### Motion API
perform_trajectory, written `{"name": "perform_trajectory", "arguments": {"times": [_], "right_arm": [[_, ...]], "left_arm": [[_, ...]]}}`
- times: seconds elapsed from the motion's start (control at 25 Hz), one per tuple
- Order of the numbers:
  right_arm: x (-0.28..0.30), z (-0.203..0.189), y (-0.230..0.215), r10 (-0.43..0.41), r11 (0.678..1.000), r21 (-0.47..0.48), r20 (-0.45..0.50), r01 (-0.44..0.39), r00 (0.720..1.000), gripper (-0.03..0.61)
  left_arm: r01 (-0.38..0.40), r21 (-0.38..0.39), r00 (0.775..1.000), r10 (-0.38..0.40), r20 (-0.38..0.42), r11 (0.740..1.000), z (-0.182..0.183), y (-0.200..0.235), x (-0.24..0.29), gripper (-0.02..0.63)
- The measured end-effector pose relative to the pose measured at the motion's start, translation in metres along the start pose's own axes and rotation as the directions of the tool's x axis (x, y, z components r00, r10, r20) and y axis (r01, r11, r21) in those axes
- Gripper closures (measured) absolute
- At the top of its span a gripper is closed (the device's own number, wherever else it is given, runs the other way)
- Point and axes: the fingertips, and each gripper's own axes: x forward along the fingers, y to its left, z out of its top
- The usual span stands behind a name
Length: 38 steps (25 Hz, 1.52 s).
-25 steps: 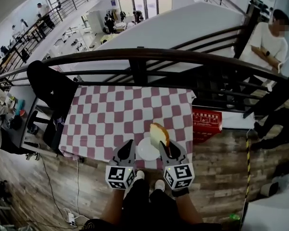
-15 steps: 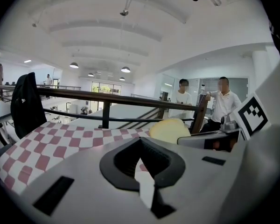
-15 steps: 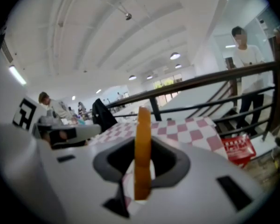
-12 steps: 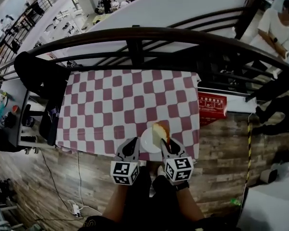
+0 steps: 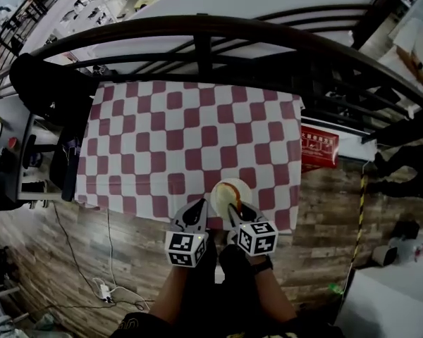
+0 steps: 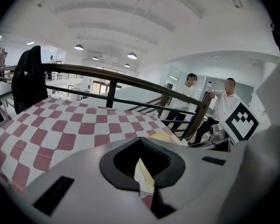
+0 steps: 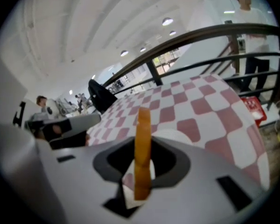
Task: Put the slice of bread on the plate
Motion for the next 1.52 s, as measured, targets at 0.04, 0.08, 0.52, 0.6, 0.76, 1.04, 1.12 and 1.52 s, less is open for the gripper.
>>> {"name": "perform_trajectory", "arguments": {"times": [0.04,0.08,0.52,0.6,0.76,1.04,1.12,1.52], "right_arm": [[0.005,-0.004,0.001,-0.002,1.0,-0.001,-0.02,0.002,1.0,0.475],[0.01,-0.008,0.001,-0.006,1.0,-0.003,-0.038,0.006,0.999,0.476],[0.043,-0.022,-0.023,-0.126,0.992,-0.011,-0.129,0.125,0.984,0.471],[0.044,-0.02,-0.027,-0.156,0.987,-0.052,-0.132,0.15,0.979,0.462],[0.041,-0.021,-0.041,-0.251,0.965,-0.113,-0.148,0.236,0.957,0.432],[0.039,-0.036,-0.074,-0.393,0.914,-0.211,-0.25,0.347,0.885,0.288],[0.034,-0.032,-0.077,-0.399,0.91,-0.22,-0.241,0.351,0.885,0.267],[-0.002,0.027,-0.069,-0.361,0.915,-0.217,-0.067,0.339,0.93,0.268]], "left_arm": [[-0.001,-0.003,1.0,0.001,-0.004,1.0,-0.001,0.002,0.001,0.597],[-0.002,-0.005,1.0,0.002,-0.009,1.0,-0.003,0.004,0.001,0.597],[-0.022,-0.014,0.999,0.021,-0.049,1.0,-0.01,0.025,0.006,0.597],[-0.025,-0.015,0.998,0.024,-0.051,1.0,-0.009,0.028,0.008,0.597],[-0.021,-0.015,0.998,0.02,-0.057,1.0,-0.009,0.029,0.012,0.597],[0.009,0.004,0.998,-0.008,-0.067,1.0,-0.007,0.02,0.017,0.597],[0.011,-0.001,0.998,-0.011,-0.067,1.0,-0.005,0.019,0.021,0.597],[0.058,0.054,0.998,-0.06,0.037,0.997,0.056,-0.003,0.031,0.597]]}}
